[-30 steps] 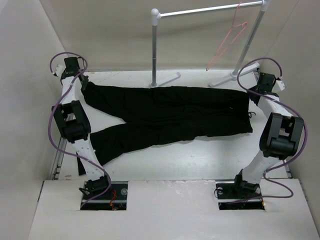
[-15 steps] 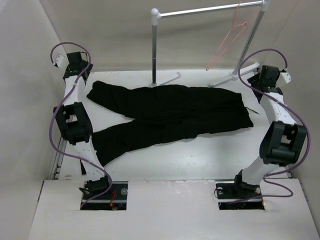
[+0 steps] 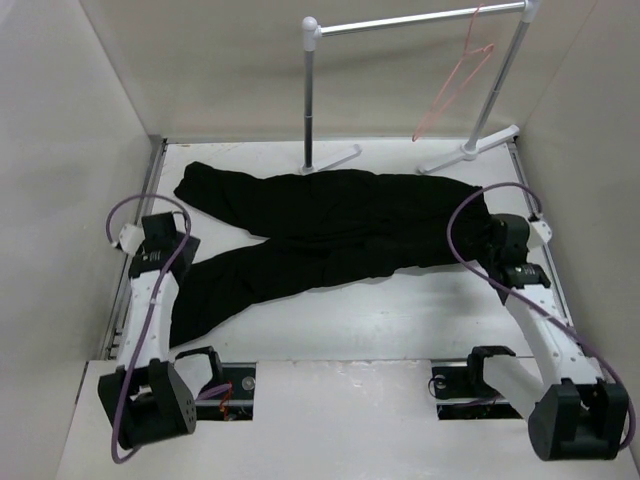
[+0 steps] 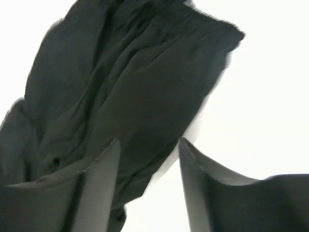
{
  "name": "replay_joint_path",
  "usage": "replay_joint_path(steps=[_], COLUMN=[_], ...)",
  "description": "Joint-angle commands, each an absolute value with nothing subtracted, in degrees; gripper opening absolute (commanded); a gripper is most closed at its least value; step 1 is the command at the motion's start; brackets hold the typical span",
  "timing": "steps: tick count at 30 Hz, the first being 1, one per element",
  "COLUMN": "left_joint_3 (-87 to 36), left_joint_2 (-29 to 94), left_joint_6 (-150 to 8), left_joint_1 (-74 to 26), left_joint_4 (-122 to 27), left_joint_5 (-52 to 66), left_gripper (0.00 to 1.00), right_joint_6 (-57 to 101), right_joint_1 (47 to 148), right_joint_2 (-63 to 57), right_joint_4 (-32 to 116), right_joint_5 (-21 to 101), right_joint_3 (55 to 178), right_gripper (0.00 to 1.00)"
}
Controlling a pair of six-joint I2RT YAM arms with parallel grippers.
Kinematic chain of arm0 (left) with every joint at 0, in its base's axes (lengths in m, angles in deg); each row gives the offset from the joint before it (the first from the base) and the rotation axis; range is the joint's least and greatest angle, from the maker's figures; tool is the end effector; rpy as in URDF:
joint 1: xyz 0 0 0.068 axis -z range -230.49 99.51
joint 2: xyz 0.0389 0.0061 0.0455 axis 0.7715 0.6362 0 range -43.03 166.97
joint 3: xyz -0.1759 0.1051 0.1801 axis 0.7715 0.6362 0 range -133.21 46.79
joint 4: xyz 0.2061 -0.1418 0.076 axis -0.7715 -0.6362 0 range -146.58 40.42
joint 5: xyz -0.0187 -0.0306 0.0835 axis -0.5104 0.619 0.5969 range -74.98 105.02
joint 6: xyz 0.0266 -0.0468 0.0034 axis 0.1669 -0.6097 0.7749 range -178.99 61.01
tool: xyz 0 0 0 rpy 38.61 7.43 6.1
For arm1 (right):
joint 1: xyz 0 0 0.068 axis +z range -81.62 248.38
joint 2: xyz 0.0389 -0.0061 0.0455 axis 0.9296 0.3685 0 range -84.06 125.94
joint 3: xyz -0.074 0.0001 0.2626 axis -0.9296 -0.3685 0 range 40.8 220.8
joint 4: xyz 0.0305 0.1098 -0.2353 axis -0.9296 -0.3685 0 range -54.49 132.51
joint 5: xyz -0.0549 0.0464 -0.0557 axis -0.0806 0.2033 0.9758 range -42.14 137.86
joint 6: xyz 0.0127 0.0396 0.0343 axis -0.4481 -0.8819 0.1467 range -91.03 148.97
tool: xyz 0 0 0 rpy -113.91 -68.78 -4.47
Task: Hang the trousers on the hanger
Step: Flatten out the trousers at the center of the board.
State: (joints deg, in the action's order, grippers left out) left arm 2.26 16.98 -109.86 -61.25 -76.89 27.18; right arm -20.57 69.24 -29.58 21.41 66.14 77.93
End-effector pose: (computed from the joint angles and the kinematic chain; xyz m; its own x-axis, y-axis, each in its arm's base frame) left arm 0.2147 0.0484 0.2607 -0.1616 -0.8026 -0.5742 -0.7286 0.4894 -0.4791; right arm 0.2029 -0.0080 0.2455 -0.2274 0.7192 -0.6566 0.6233 0.6255 0.4693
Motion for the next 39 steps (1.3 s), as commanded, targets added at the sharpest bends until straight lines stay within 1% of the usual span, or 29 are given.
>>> replay_joint_path(steps=[1, 4, 8, 9, 11, 12, 13, 15, 16, 18, 19, 20, 22, 23, 24, 25, 26, 27, 31, 39], left_joint_3=[6.9, 11.1, 15.1, 15.8, 16.7, 17.3, 17.9, 18.8, 19.0, 18.7, 18.3, 17.9, 16.9, 15.9, 15.2, 14.2, 13.0, 12.2, 7.8, 0.5], left_joint_2=[12.7, 11.9, 13.6, 14.1, 15.6, 16.0, 16.5, 17.3, 17.8, 19.3, 20.0, 20.9, 22.9, 24.2, 24.6, 25.0, 25.0, 25.0, 25.1, 24.4], left_joint_6=[-111.5, -111.7, -111.7, -111.9, -112.0, -112.1, -112.2, -112.2, -112.2, -112.2, -112.2, -112.3, -112.9, -113.1, -113.1, -113.1, -112.9, -112.7, -112.4, -109.4], left_joint_1=[-62.8, -63.5, -63.8, -64.1, -65.3, -66.0, -66.7, -67.8, -68.6, -69.9, -70.0, -70.1, -70.1, -70.1, -70.1, -70.3, -70.7, -71.0, -72.8, -74.8], left_joint_4=[-87.9, -89.5, -86.2, -85.0, -83.2, -82.4, -80.7, -78.0, -77.0, -75.3, -74.5, -73.8, -72.9, -72.6, -72.6, -72.5, -72.7, -72.9, -75.2, -82.6], left_joint_5=[26.0, 25.8, 25.8, 25.9, 25.7, 25.7, 25.5, 25.0, 25.0, 24.9, 25.4, 26.1, 27.1, 27.8, 28.0, 28.5, 29.7, 30.5, 33.2, 38.2], left_gripper=[0.65, 0.64, 0.63, 0.62, 0.56, 0.5, 0.42, 0.27, 0.21, 0.13, 0.11, 0.1, 0.08, 0.06, 0.06, 0.05, 0.04, 0.04, 0.03, 0.01], right_joint_6=[-21.3, -22.4, -20.3, -20.2, -20.7, -21.4, -22.2, -23.3, -23.6, -23.3, -23.4, -23.7, -24.0, -24.5, -25.3, -25.6, -25.7, -25.7, -25.7, -27.0], right_joint_1=[64.9, 62.3, 56.9, 56.0, 55.7, 55.7, 55.7, 55.7, 55.7, 55.7, 55.7, 55.7, 55.7, 55.7, 55.7, 55.5, 55.3, 55.3, 54.2, 47.2], right_joint_2=[-31.9, -25.3, -17.0, -14.6, -10.8, -9.5, -9.1, -11.3, -12.7, -12.2, -10.4, -8.2, -4.7, -3.0, -2.6, -3.1, -4.6, -6.2, -17.2, -39.8], right_joint_4=[21.0, 25.4, 29.9, 29.2, 27.6, 26.3, 25.4, 24.7, 24.9, 25.6, 25.8, 25.8, 27.2, 28.5, 29.1, 29.8, 29.8, 29.6, 24.3, 9.1], right_joint_5=[67.0, 64.0, 56.5, 55.3, 56.2, 56.3, 56.8, 58.4, 59.9, 61.5, 61.5, 61.1, 61.5, 61.0, 60.5, 60.3, 60.3, 60.6, 63.3, 60.9], right_joint_3=[76.5, 77.0, 83.1, 84.8, 86.8, 86.9, 86.5, 84.0, 82.5, 81.3, 81.4, 81.8, 82.4, 82.4, 82.5, 82.0, 81.6, 81.1, 78.7, 69.5], right_gripper=[0.63, 0.64, 0.63, 0.63, 0.65, 0.65, 0.65, 0.65, 0.65, 0.62, 0.61, 0.58, 0.46, 0.33, 0.22, 0.15, 0.1, 0.09, 0.07, 0.06])
